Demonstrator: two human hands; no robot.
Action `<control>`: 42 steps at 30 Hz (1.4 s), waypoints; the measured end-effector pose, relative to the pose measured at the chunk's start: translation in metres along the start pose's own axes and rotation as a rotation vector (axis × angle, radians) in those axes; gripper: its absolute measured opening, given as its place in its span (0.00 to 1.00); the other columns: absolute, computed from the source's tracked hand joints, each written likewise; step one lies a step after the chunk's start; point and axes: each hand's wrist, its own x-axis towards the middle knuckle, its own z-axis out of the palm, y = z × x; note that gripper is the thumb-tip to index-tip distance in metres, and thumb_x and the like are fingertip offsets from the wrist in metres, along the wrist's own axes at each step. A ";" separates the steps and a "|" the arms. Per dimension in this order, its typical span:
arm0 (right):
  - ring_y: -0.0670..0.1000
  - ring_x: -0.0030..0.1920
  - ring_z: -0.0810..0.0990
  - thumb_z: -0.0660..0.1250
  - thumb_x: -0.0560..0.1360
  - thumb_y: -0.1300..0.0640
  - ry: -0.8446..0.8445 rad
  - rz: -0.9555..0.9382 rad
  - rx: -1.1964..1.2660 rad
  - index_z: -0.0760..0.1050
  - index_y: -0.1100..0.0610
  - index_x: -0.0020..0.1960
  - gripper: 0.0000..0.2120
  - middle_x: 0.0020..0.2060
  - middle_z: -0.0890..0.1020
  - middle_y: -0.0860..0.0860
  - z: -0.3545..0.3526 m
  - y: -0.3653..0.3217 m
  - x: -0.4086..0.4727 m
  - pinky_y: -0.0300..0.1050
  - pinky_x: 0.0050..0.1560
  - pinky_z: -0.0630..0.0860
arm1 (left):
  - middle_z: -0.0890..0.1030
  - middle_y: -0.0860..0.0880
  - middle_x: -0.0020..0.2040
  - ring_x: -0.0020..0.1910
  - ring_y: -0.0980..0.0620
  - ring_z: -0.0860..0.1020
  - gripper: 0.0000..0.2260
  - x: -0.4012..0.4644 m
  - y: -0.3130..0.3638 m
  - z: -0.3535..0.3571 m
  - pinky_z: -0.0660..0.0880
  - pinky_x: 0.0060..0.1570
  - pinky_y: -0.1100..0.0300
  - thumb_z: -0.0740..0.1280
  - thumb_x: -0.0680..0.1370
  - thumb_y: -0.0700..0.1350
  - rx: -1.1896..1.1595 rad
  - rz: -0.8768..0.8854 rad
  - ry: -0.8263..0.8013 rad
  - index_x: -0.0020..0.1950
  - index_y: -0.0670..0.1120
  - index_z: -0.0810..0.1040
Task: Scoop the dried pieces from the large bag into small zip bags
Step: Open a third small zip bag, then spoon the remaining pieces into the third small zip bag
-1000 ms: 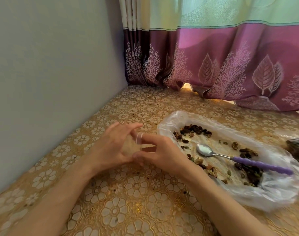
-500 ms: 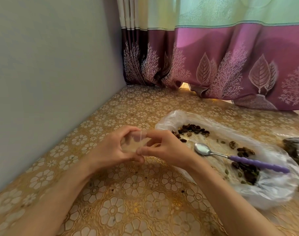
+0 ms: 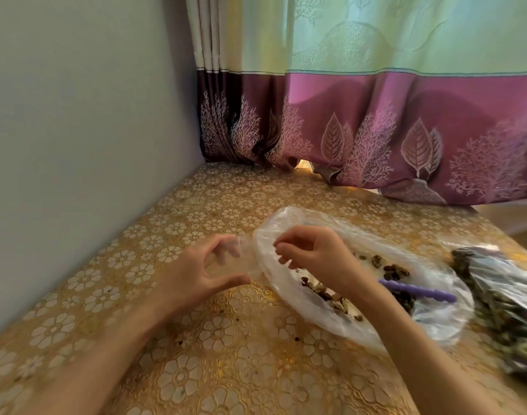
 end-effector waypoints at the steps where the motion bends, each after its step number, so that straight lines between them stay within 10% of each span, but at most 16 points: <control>1: 0.42 0.35 0.81 0.68 0.75 0.61 0.024 0.002 -0.044 0.81 0.55 0.44 0.04 0.35 0.83 0.47 -0.010 0.001 -0.008 0.33 0.38 0.76 | 0.77 0.55 0.42 0.35 0.69 0.74 0.28 -0.001 0.005 0.002 0.69 0.30 0.76 0.66 0.60 0.70 0.002 0.034 0.026 0.54 0.57 0.71; 11: 0.50 0.54 0.71 0.66 0.75 0.49 0.151 0.225 -0.879 0.78 0.54 0.57 0.13 0.51 0.74 0.49 -0.099 0.031 -0.092 0.43 0.57 0.70 | 0.79 0.54 0.49 0.44 0.58 0.79 0.34 0.001 0.027 0.019 0.78 0.38 0.64 0.65 0.61 0.72 -0.111 0.064 0.069 0.59 0.53 0.72; 17: 0.48 0.57 0.67 0.65 0.77 0.50 0.065 0.270 -0.953 0.77 0.51 0.55 0.10 0.53 0.71 0.48 -0.106 0.031 -0.105 0.40 0.58 0.66 | 0.78 0.52 0.50 0.44 0.50 0.80 0.37 0.005 0.052 0.040 0.80 0.40 0.56 0.62 0.59 0.76 -0.116 0.052 0.021 0.55 0.49 0.73; 24: 0.44 0.27 0.73 0.64 0.77 0.60 0.408 0.223 -0.170 0.73 0.61 0.45 0.04 0.28 0.82 0.45 -0.105 0.019 -0.116 0.32 0.26 0.67 | 0.78 0.51 0.49 0.43 0.36 0.78 0.31 0.001 0.064 0.066 0.76 0.40 0.36 0.65 0.61 0.72 -0.195 0.028 0.042 0.52 0.49 0.73; 28: 0.43 0.25 0.71 0.61 0.79 0.59 0.569 0.186 0.269 0.72 0.65 0.43 0.10 0.29 0.83 0.49 -0.096 0.014 -0.132 0.32 0.23 0.67 | 0.77 0.57 0.52 0.48 0.52 0.79 0.36 -0.004 0.057 0.068 0.79 0.48 0.52 0.61 0.61 0.76 -0.139 0.035 -0.025 0.56 0.50 0.71; 32: 0.47 0.25 0.72 0.57 0.81 0.58 0.660 0.153 0.233 0.72 0.63 0.41 0.13 0.30 0.84 0.51 -0.089 0.016 -0.144 0.35 0.25 0.69 | 0.78 0.57 0.49 0.44 0.62 0.80 0.39 -0.005 0.060 0.069 0.78 0.39 0.66 0.57 0.60 0.78 -0.125 0.047 -0.081 0.58 0.51 0.69; 42: 0.45 0.21 0.75 0.58 0.80 0.58 0.913 0.086 -0.027 0.73 0.61 0.39 0.13 0.26 0.82 0.47 -0.092 0.013 -0.168 0.35 0.22 0.70 | 0.81 0.46 0.43 0.38 0.38 0.81 0.36 -0.008 0.056 0.070 0.81 0.33 0.48 0.54 0.62 0.78 0.017 0.055 -0.170 0.59 0.55 0.65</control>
